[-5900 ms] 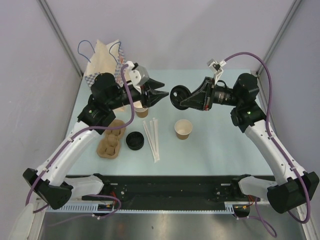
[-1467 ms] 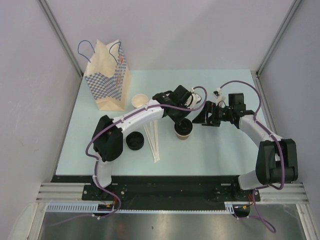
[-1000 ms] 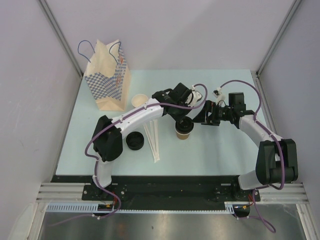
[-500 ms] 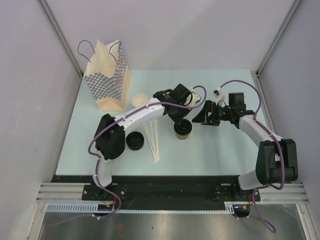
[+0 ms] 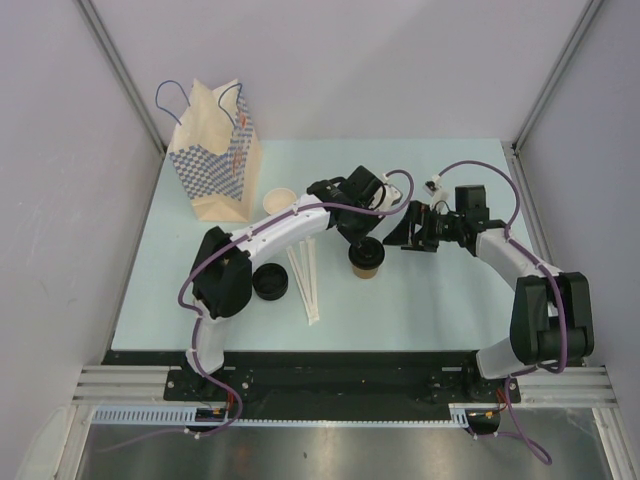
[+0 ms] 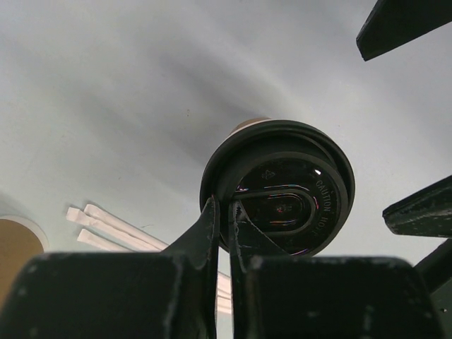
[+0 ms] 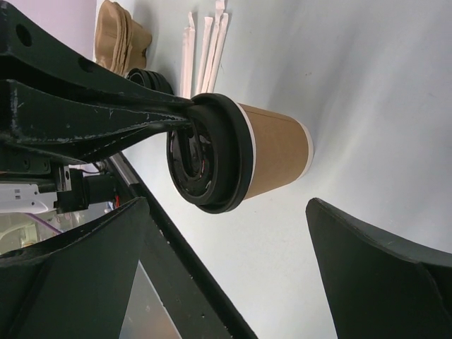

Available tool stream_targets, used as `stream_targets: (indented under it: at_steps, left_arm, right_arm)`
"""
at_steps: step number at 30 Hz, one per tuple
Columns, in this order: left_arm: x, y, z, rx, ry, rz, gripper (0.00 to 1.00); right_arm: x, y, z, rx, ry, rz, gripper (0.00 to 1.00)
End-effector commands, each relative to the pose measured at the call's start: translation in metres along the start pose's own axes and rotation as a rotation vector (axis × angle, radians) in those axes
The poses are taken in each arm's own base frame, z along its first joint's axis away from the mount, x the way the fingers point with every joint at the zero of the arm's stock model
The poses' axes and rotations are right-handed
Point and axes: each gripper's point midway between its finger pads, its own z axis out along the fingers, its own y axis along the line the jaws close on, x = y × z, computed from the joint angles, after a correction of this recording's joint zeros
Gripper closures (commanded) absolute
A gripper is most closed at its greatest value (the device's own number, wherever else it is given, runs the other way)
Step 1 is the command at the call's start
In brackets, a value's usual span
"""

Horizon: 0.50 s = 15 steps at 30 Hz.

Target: Pack the takeout coffee

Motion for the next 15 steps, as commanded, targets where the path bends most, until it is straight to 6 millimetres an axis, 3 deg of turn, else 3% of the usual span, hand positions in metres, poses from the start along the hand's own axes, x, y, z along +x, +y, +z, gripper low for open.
stream_targets:
  at_steps: [1,4,12,15]
  left_arm:
    - [-0.009,-0.002,-0.006,0.028,-0.024,0.019,0.89]
    - [-0.012,-0.002,-0.009,0.030,-0.035,0.019,0.77]
    - [-0.027,-0.001,-0.028,0.029,-0.089,0.021,0.71]
    - [-0.031,-0.002,-0.036,0.035,-0.106,0.026,0.64]
  right_arm:
    - [-0.001,0.001,0.005,-0.018,-0.001,-0.028,0.01]
    - [-0.001,0.002,0.005,-0.020,0.000,-0.027,0.00]
    - [-0.001,0.003,0.005,-0.025,0.001,-0.025,0.00]
    - [-0.001,0.006,0.005,-0.030,-0.001,-0.033,0.00]
